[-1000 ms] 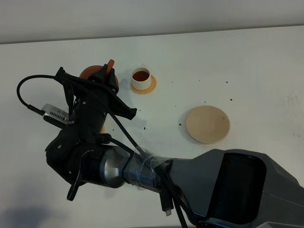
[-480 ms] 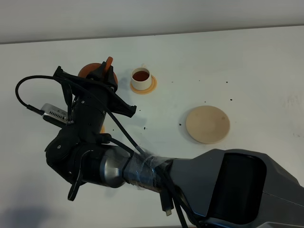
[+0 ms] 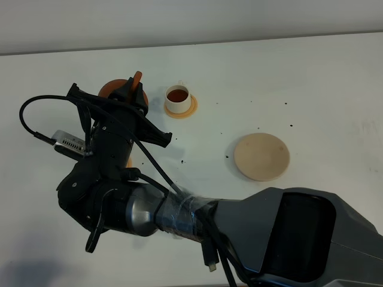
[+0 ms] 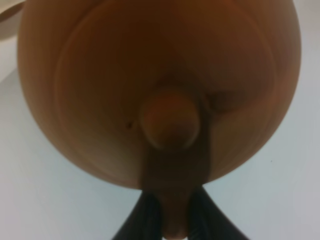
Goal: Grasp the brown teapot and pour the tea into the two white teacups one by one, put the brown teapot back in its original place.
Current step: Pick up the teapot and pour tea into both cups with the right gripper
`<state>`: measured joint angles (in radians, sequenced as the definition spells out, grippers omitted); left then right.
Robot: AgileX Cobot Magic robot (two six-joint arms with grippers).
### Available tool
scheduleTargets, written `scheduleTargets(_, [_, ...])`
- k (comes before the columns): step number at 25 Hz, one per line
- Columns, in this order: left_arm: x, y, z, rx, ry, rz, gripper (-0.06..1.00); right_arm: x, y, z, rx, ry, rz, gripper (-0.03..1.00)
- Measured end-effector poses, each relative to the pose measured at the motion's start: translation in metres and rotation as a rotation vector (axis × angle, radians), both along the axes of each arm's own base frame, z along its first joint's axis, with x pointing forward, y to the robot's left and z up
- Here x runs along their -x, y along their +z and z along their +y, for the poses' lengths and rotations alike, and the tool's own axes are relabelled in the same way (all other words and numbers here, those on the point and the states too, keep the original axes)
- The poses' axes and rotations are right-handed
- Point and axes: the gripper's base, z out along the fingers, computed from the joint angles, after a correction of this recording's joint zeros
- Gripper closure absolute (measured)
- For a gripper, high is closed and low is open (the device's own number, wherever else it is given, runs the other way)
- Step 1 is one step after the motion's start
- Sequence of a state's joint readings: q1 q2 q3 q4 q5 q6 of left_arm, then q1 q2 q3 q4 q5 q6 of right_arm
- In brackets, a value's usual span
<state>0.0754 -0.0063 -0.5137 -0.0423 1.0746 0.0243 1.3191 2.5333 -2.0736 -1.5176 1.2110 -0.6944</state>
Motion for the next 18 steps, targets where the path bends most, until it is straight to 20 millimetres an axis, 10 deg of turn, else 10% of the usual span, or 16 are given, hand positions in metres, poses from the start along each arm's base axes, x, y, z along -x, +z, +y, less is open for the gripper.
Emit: scheduleTargets(18, [0.000, 0.000, 0.000, 0.000, 0.000, 0.000, 0.47, 0.003, -0.012, -0.004, -0.058, -0.060, 0.136, 0.87])
